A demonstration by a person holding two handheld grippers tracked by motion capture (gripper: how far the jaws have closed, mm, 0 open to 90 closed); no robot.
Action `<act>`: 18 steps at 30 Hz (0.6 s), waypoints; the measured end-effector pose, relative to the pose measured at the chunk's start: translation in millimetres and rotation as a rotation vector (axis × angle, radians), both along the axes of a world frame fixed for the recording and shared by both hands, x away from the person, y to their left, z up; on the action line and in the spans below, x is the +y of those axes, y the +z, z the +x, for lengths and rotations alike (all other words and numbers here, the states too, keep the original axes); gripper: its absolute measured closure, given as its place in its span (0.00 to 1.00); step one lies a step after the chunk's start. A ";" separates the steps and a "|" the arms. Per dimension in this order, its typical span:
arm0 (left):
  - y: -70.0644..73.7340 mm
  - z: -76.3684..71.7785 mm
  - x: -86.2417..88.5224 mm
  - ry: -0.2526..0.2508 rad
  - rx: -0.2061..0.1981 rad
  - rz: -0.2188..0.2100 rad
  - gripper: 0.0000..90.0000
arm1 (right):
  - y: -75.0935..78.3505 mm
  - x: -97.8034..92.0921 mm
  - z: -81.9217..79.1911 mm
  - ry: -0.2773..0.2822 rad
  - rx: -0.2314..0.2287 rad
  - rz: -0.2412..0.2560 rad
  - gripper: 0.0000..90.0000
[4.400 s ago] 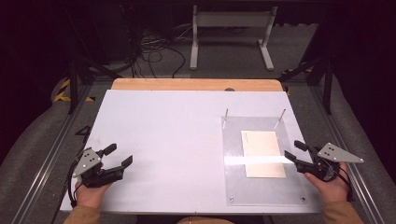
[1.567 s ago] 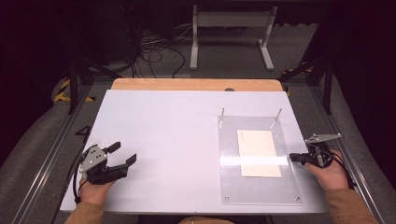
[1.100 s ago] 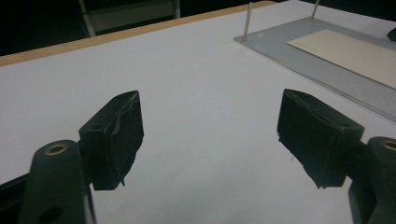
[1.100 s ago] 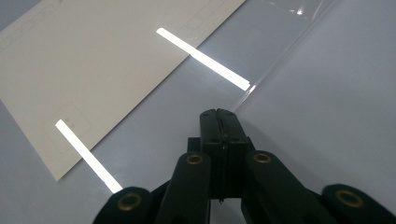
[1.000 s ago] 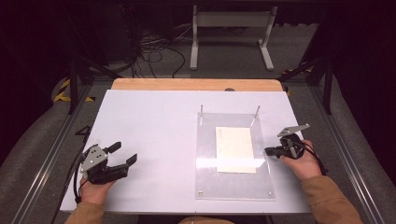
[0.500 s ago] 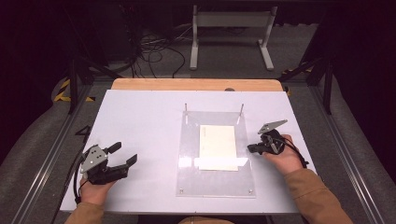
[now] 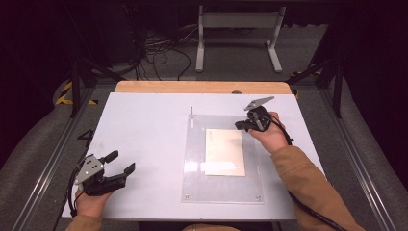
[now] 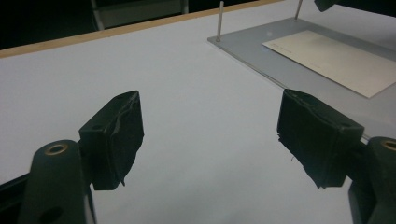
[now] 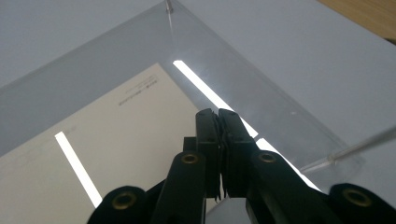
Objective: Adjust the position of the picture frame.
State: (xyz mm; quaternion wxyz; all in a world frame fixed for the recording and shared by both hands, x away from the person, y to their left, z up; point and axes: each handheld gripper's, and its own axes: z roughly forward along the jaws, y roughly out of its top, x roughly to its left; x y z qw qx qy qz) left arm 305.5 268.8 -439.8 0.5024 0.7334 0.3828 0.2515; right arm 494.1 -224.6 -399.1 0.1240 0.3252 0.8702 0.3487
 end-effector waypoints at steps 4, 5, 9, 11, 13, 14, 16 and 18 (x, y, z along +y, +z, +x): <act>-1.5 -4.6 4.4 0.014 0.001 -0.007 0.25 | -5.6 15.1 25.0 -0.038 0.016 0.017 0.97; -1.4 -5.5 5.5 0.017 0.002 -0.006 0.25 | -7.6 17.3 31.1 -0.051 0.017 0.020 0.97; -2.3 -7.2 7.5 0.021 0.006 -0.019 0.25 | -13.5 25.0 48.7 -0.094 -0.028 -0.002 0.98; -3.0 -6.4 7.5 0.018 0.009 -0.019 0.25 | -16.9 29.0 57.2 -0.110 -0.032 -0.014 0.99; -3.8 -5.5 6.5 0.015 0.012 -0.022 0.25 | -20.4 32.0 63.8 -0.128 -0.016 -0.025 0.99; -3.9 -5.3 6.2 0.011 0.011 -0.021 0.25 | -22.0 33.5 66.7 -0.139 -0.011 -0.033 0.99; -3.8 -5.2 6.0 0.011 0.011 -0.020 0.25 | -23.2 35.1 69.2 -0.152 -0.003 -0.041 0.99; -3.5 -5.2 6.1 0.009 0.010 -0.028 0.25 | -26.4 39.7 75.8 -0.188 0.010 -0.050 0.99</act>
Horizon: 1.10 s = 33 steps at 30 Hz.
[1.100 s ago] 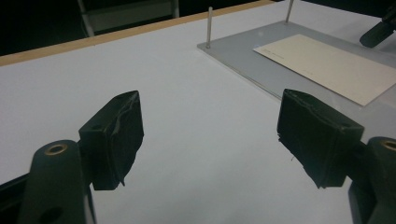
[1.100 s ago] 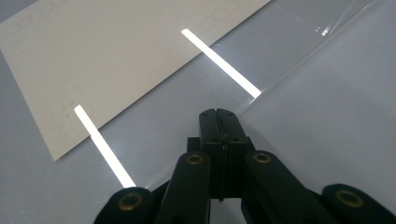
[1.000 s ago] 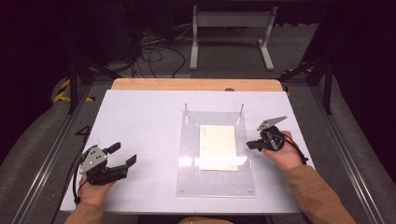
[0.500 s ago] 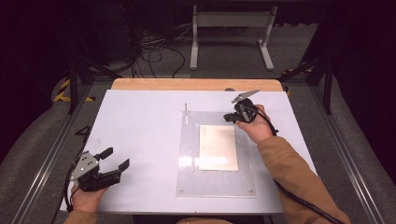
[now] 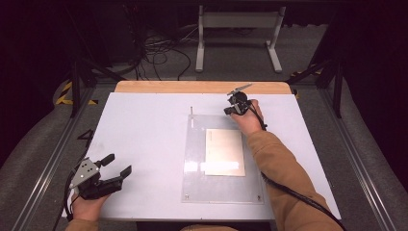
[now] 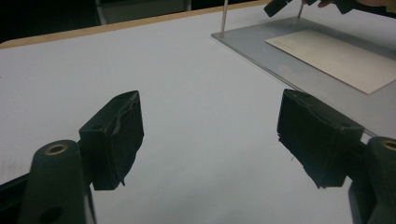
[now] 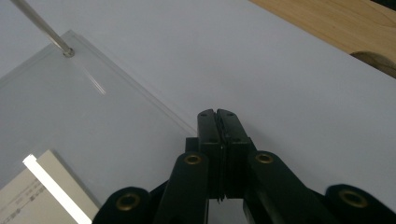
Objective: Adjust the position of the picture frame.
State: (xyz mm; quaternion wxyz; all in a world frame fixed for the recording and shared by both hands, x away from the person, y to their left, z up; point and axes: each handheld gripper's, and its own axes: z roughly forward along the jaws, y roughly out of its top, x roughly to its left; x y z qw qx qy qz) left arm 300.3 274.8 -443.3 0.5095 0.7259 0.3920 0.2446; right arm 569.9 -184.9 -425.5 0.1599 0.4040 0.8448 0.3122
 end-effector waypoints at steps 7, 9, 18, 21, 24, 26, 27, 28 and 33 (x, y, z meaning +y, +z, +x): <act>-0.3 1.0 0.9 -0.001 0.001 0.001 0.25 | -6.1 6.4 7.9 -0.042 0.020 -0.045 0.97; -0.1 0.6 0.5 -0.004 0.000 -0.002 0.25 | -9.3 4.8 10.8 -0.049 0.032 -0.059 0.97; 1.5 0.3 0.3 -0.009 -0.010 -0.001 0.25 | -10.2 2.9 14.1 -0.028 0.069 -0.037 1.00; 0.9 0.8 0.3 -0.010 -0.008 -0.003 0.25 | -11.2 6.2 12.8 0.002 0.068 -0.026 1.00; -0.3 2.8 -0.4 -0.012 0.001 -0.007 0.25 | -12.5 12.5 10.6 0.026 0.055 -0.028 1.00; -0.1 3.2 -1.2 -0.012 -0.001 0.000 0.25 | -12.9 15.1 9.6 0.040 0.051 -0.027 1.00; 0.1 3.2 -1.5 -0.013 0.000 0.001 0.25 | -13.1 16.0 9.1 0.041 0.050 -0.026 1.00; 0.3 3.2 -1.7 -0.012 -0.002 0.002 0.25 | -13.2 16.5 8.5 0.047 0.049 -0.027 1.00; 0.3 4.2 -2.6 -0.014 -0.005 0.002 0.25 | -13.2 17.3 4.0 0.073 0.047 -0.034 1.00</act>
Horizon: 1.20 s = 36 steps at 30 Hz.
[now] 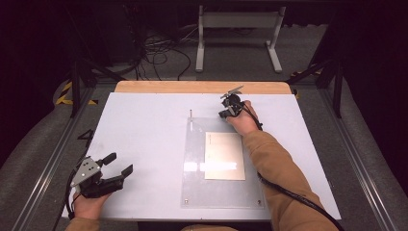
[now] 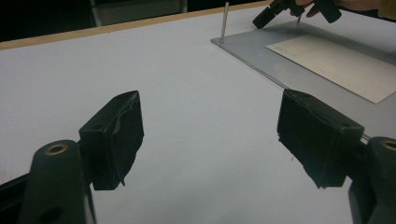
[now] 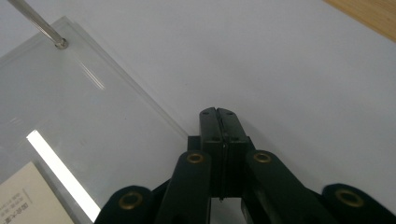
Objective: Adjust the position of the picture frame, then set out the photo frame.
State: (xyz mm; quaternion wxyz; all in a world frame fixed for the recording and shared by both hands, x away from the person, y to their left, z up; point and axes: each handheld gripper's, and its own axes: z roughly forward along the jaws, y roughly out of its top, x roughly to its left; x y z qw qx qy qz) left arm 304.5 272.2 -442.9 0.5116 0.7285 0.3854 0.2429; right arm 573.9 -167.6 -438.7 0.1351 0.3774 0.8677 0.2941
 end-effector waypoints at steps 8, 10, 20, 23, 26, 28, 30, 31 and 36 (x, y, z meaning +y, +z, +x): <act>0.4 4.3 -3.9 -0.020 0.002 -0.004 0.25 | 0.5 10.1 -7.4 0.055 -0.006 -0.023 1.00; 0.1 5.2 -4.7 -0.019 0.006 -0.011 0.25 | 0.3 9.1 -9.6 0.057 0.004 -0.012 1.00; 0.6 12.3 -10.9 -0.041 0.004 -0.001 0.25 | -0.1 5.4 -15.7 0.050 0.030 0.020 1.00; 0.6 14.7 -12.3 -0.047 0.005 0.001 0.25 | 2.0 3.6 -18.6 0.022 0.032 -0.002 1.00; 0.9 14.6 -13.1 -0.050 0.003 -0.006 0.25 | 3.9 0.0 -22.0 0.016 0.008 -0.027 0.95; 1.3 14.4 -13.2 -0.050 0.003 -0.007 0.25 | 7.5 -6.3 -28.2 0.038 -0.046 0.026 0.81; 0.6 15.4 -13.3 -0.048 0.001 -0.003 0.25 | 14.7 -13.9 -38.6 0.093 -0.115 0.064 0.79; 0.3 15.7 -14.2 -0.050 0.012 -0.010 0.25 | 18.1 -17.1 -43.4 0.106 -0.125 0.078 0.78; 0.9 16.9 -17.6 -0.060 0.007 0.011 0.25 | 32.6 -35.8 -62.7 0.157 -0.152 0.143 0.72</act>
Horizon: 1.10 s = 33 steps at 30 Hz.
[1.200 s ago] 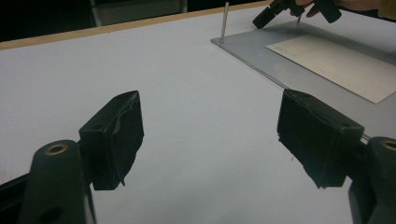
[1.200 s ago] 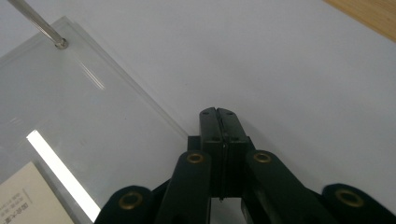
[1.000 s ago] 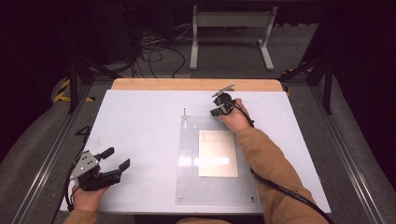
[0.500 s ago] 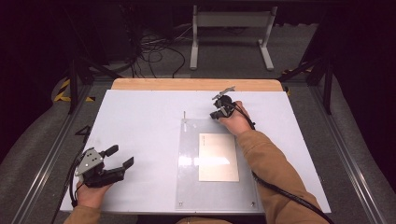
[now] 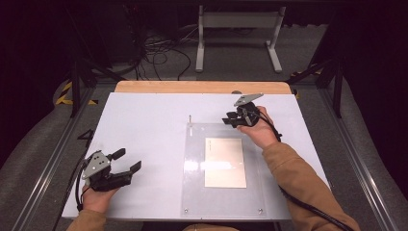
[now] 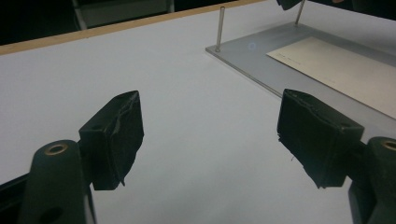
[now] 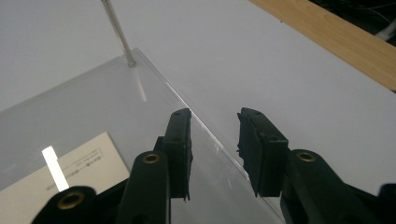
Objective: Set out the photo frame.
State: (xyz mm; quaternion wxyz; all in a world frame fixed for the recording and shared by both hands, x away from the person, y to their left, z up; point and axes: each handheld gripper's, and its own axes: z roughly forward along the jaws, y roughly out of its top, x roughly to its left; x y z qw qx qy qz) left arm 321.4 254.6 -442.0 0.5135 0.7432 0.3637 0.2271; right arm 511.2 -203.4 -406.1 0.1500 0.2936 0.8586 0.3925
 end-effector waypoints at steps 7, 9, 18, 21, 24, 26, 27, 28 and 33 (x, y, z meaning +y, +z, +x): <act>-0.4 0.1 -2.7 0.002 0.005 0.001 0.25 | 8.7 -21.0 -10.6 -0.027 -0.003 0.036 0.68; -0.8 0.5 -2.7 0.003 0.006 -0.003 0.25 | 9.1 -27.6 -17.0 -0.051 0.008 0.043 0.62; -1.7 -0.4 -2.4 0.005 0.010 0.005 0.25 | 10.3 -60.9 -39.5 -0.051 -0.085 0.044 0.62; -2.4 0.0 -2.9 0.006 0.014 0.009 0.25 | 10.5 -74.6 -39.4 -0.066 -0.113 0.073 0.63; -3.0 -0.6 -5.3 0.004 0.019 0.011 0.25 | 3.8 -81.1 -31.8 -0.092 -0.117 0.051 0.64; -2.9 -1.2 -5.7 0.003 0.016 0.017 0.25 | -6.5 -81.4 -25.1 -0.108 -0.117 0.053 0.66; -2.9 -1.9 -5.6 0.003 0.016 0.020 0.25 | -10.4 -81.0 -23.1 -0.110 -0.118 0.063 0.66; -3.0 -2.2 -5.1 0.003 0.018 0.022 0.25 | -15.8 -80.3 -20.8 -0.113 -0.131 0.072 0.67; -4.0 -2.4 -3.1 0.007 0.019 0.022 0.25 | -32.0 -76.3 -13.5 -0.130 -0.106 0.092 0.73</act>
